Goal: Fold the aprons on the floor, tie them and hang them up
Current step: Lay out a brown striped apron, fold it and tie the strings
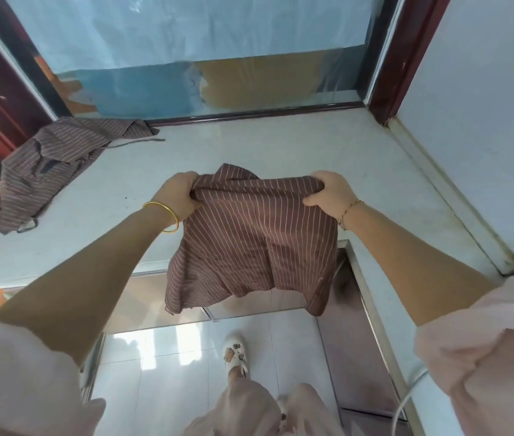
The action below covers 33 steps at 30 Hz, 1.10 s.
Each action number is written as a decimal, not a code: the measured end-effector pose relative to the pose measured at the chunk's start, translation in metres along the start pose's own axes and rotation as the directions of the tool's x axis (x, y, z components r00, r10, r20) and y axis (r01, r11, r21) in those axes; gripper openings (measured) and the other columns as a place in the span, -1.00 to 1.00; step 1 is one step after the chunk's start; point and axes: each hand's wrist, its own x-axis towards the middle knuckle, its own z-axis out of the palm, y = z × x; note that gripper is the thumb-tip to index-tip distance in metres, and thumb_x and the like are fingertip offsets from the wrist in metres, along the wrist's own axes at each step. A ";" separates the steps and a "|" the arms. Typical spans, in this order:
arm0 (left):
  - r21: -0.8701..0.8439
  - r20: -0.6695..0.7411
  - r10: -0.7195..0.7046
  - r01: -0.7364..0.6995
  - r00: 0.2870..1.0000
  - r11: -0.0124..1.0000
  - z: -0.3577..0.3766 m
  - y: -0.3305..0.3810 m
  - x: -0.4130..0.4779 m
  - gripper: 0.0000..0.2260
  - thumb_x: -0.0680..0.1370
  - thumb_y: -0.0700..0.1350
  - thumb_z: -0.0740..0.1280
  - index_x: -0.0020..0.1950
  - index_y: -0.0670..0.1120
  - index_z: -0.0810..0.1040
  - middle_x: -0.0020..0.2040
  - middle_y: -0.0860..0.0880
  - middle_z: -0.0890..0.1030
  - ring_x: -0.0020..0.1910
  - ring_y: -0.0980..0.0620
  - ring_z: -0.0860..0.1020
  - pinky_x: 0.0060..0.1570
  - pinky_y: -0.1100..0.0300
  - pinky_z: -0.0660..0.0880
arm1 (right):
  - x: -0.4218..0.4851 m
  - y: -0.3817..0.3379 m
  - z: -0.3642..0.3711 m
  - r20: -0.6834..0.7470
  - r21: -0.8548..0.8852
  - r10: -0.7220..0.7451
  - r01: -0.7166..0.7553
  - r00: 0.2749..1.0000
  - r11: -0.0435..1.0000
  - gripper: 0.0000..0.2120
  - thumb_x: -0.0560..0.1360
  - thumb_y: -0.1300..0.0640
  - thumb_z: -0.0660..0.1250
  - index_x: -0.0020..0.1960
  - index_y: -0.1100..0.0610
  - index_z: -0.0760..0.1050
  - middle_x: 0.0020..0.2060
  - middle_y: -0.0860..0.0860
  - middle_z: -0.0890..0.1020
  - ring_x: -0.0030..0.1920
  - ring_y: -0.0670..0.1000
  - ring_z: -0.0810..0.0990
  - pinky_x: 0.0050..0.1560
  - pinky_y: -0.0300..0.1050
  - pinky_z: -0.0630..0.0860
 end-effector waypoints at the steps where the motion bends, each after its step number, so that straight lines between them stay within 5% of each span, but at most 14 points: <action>1: -0.036 -0.054 -0.007 0.006 0.998 0.999 -0.002 -0.001 0.004 -0.84 0.46 -0.33 0.29 0.03 -0.25 0.50 0.01 -0.24 0.56 0.04 -0.20 0.51 -0.07 0.16 0.35 | -0.001 -0.003 0.000 0.053 0.105 0.045 -0.050 0.998 0.993 -0.88 0.42 0.35 0.35 -0.15 0.16 0.48 -0.28 -0.02 0.52 -0.28 -0.06 0.50 -0.27 -0.20 0.43; 4: -0.119 -0.192 -0.034 0.011 0.981 0.993 -0.008 -0.006 0.007 -0.85 0.47 -0.34 0.27 0.02 -0.24 0.49 -0.04 -0.22 0.56 -0.02 -0.18 0.50 -0.13 0.15 0.33 | 0.005 -0.007 -0.003 -0.082 0.119 -0.041 0.050 0.996 0.992 -0.71 0.43 0.34 0.33 -0.34 0.09 0.30 -0.38 -0.01 0.40 -0.36 -0.06 0.40 -0.32 -0.22 0.34; 7: -0.267 -0.380 -0.098 -0.008 0.920 0.964 0.012 -0.008 -0.020 -0.86 0.51 -0.28 0.26 0.06 -0.21 0.48 -0.15 -0.12 0.56 -0.17 -0.06 0.47 -0.21 0.16 0.30 | -0.004 0.014 0.016 -0.449 -0.304 -0.324 0.198 0.833 0.932 -0.63 0.44 0.36 0.31 -0.36 0.09 0.19 -0.39 0.00 0.30 -0.32 0.00 0.29 -0.26 -0.17 0.28; 8: -0.213 -0.257 -0.047 -0.010 0.965 0.977 0.027 -0.011 -0.033 -0.83 0.53 -0.22 0.26 0.09 -0.23 0.51 -0.13 -0.12 0.58 -0.16 -0.03 0.48 -0.20 0.16 0.31 | -0.013 0.032 0.028 -0.392 -0.407 -0.354 0.184 0.849 0.895 -0.73 0.43 0.38 0.29 -0.31 0.14 0.29 -0.33 0.06 0.37 -0.27 0.03 0.35 -0.22 -0.10 0.34; 9: -0.027 0.070 0.030 -0.028 0.997 0.999 0.046 -0.015 -0.050 -0.79 0.53 -0.17 0.25 0.08 -0.25 0.52 -0.10 -0.15 0.59 -0.13 -0.04 0.50 -0.16 0.15 0.33 | -0.027 0.051 0.043 -0.124 -0.535 -0.293 0.185 0.948 0.824 -0.88 0.44 0.38 0.28 -0.20 0.20 0.41 -0.24 0.12 0.46 -0.21 0.07 0.43 -0.18 -0.02 0.41; 10: 0.166 0.461 0.000 -0.086 0.888 0.982 0.063 -0.016 -0.069 -0.80 0.53 -0.16 0.26 0.07 -0.24 0.52 -0.08 -0.16 0.59 -0.08 -0.05 0.51 -0.11 0.15 0.36 | -0.046 0.068 0.059 0.252 -0.656 -0.018 0.185 0.967 0.732 -0.93 0.46 0.33 0.30 -0.06 0.24 0.49 -0.13 0.15 0.52 -0.13 0.09 0.49 -0.10 0.00 0.49; 11: 0.285 0.695 -0.090 -0.158 0.714 0.945 0.081 -0.023 -0.083 -0.84 0.54 -0.17 0.26 0.06 -0.22 0.51 -0.05 -0.14 0.59 -0.03 -0.07 0.52 -0.06 0.16 0.38 | -0.063 0.086 0.074 0.514 -0.730 0.321 0.209 0.795 0.651 -0.87 0.49 0.25 0.32 0.03 0.24 0.52 -0.04 0.14 0.53 -0.06 0.08 0.52 -0.01 -0.03 0.51; 12: 0.332 0.763 -0.141 -0.196 0.630 0.923 0.093 -0.028 -0.091 -0.83 0.54 -0.18 0.25 0.08 -0.21 0.52 0.00 -0.13 0.59 -0.01 -0.07 0.52 -0.04 0.17 0.39 | -0.073 0.096 0.082 0.570 -0.758 0.483 0.199 0.664 0.621 -0.86 0.50 0.20 0.33 0.04 0.21 0.54 0.00 0.12 0.53 -0.02 0.06 0.52 0.01 -0.10 0.50; 17: 0.298 0.542 -0.169 0.000 0.823 0.955 0.074 -0.041 -0.058 -0.81 0.53 -0.21 0.25 0.09 -0.21 0.57 0.06 -0.15 0.61 0.05 -0.08 0.55 0.00 0.17 0.41 | -0.037 0.075 0.062 0.268 -0.576 0.280 -0.079 0.922 0.814 -0.80 0.51 0.14 0.34 0.08 0.24 0.53 0.00 0.09 0.59 0.07 0.10 0.55 0.03 -0.15 0.43; 19: 0.295 0.407 -0.202 0.081 0.891 0.952 0.062 -0.044 -0.041 -0.81 0.57 -0.20 0.23 0.10 -0.23 0.56 0.06 -0.17 0.60 0.09 -0.11 0.53 0.03 0.14 0.40 | -0.023 0.063 0.053 0.190 -0.505 0.248 -0.123 0.950 0.854 -0.87 0.51 0.11 0.34 -0.13 0.14 0.43 -0.20 0.01 0.52 -0.09 0.10 0.53 -0.21 -0.20 0.41; 22: 0.231 0.268 -0.254 0.194 0.929 0.954 0.052 -0.044 -0.029 -0.79 0.59 -0.16 0.23 0.09 -0.25 0.58 0.04 -0.20 0.60 0.06 -0.15 0.54 0.01 0.11 0.41 | -0.012 0.056 0.045 0.105 -0.459 0.255 -0.181 0.961 0.870 -0.76 0.51 0.07 0.34 -0.23 0.10 0.31 -0.35 -0.01 0.44 -0.34 0.02 0.48 -0.36 -0.18 0.37; 26: 0.066 0.203 -0.306 0.299 0.930 0.952 0.049 -0.045 -0.022 -0.81 0.61 -0.11 0.18 -0.06 -0.19 0.50 -0.11 -0.17 0.56 -0.15 -0.10 0.49 -0.19 0.17 0.33 | -0.002 0.049 0.033 0.054 -0.506 0.215 -0.159 0.975 0.848 -0.75 0.49 0.10 0.32 -0.31 0.10 0.34 -0.38 -0.01 0.43 -0.30 0.04 0.47 -0.33 -0.15 0.36; 30: -0.062 0.264 -0.307 0.333 0.915 0.941 0.048 -0.038 -0.023 -0.79 0.64 -0.09 0.11 0.01 -0.20 0.44 -0.18 -0.13 0.56 -0.17 -0.12 0.58 -0.29 0.16 0.37 | -0.001 0.045 0.027 0.064 -0.210 0.366 -0.346 0.928 0.914 -0.85 0.55 0.15 0.29 -0.08 0.21 0.35 -0.37 0.07 0.54 -0.34 0.09 0.62 -0.32 -0.08 0.55; 33: -0.155 0.404 -0.329 0.419 0.853 0.895 0.044 -0.031 -0.022 -0.76 0.60 -0.14 0.23 0.22 -0.22 0.38 -0.11 -0.13 0.57 -0.16 -0.13 0.62 -0.26 0.12 0.54 | -0.004 0.043 0.027 0.195 -0.156 0.488 -0.465 0.851 0.872 -0.75 0.57 0.13 0.25 0.18 0.21 0.31 -0.22 0.15 0.57 -0.15 0.18 0.68 0.00 0.11 0.60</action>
